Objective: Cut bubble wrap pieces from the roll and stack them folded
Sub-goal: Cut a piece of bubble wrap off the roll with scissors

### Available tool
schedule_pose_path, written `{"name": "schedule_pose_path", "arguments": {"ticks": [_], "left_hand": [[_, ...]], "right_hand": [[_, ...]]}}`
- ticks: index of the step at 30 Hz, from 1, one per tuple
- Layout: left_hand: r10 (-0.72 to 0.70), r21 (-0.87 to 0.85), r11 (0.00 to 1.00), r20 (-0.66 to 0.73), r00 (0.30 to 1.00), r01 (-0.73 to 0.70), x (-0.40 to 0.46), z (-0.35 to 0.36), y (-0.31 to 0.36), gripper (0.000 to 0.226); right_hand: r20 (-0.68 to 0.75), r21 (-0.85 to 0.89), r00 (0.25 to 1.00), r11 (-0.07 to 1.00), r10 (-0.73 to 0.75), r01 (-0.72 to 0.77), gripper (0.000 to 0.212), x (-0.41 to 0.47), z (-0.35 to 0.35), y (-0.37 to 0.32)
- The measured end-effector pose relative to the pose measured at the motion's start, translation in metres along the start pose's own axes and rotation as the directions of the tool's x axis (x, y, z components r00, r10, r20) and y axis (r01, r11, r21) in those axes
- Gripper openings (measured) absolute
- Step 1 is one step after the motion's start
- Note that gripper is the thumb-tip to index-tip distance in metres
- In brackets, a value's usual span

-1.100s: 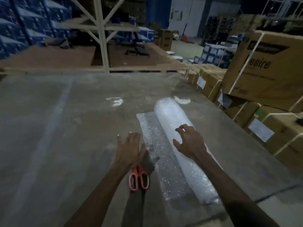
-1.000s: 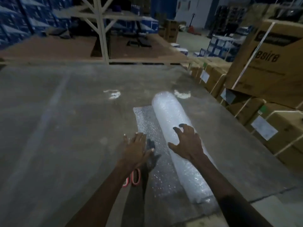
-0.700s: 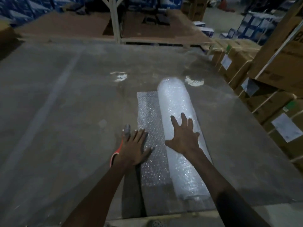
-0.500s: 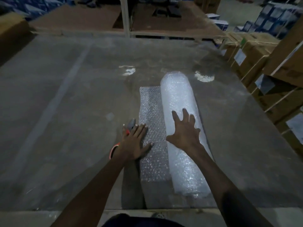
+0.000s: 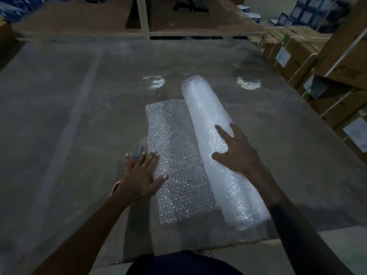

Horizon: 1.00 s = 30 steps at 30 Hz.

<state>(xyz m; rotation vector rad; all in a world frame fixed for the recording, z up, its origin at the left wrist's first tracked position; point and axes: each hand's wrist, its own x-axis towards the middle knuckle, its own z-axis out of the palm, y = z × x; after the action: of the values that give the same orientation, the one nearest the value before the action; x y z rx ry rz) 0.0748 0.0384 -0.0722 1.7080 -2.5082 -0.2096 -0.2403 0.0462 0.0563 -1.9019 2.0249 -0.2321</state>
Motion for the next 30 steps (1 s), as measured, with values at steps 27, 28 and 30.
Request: {"name": "schedule_pose_path", "arguments": {"ticks": [27, 28, 30], "left_hand": [[0.064, -0.146, 0.988, 0.053, 0.997, -0.056, 0.039, 0.024, 0.032, 0.096], [0.072, -0.139, 0.988, 0.052, 0.996, -0.064, 0.037, 0.022, 0.030, 0.096], [0.093, -0.119, 0.989, 0.062, 0.994, -0.085, 0.035, 0.020, 0.026, 0.096]], "right_hand": [[-0.099, -0.168, 0.957, 0.943, 0.274, -0.287, 0.099, -0.008, -0.015, 0.062], [-0.086, -0.146, 0.951, 0.940, 0.298, -0.307, 0.101, -0.009, -0.018, 0.067], [-0.055, -0.098, 0.941, 0.936, 0.334, -0.338, 0.101, -0.008, -0.026, 0.077]]}}
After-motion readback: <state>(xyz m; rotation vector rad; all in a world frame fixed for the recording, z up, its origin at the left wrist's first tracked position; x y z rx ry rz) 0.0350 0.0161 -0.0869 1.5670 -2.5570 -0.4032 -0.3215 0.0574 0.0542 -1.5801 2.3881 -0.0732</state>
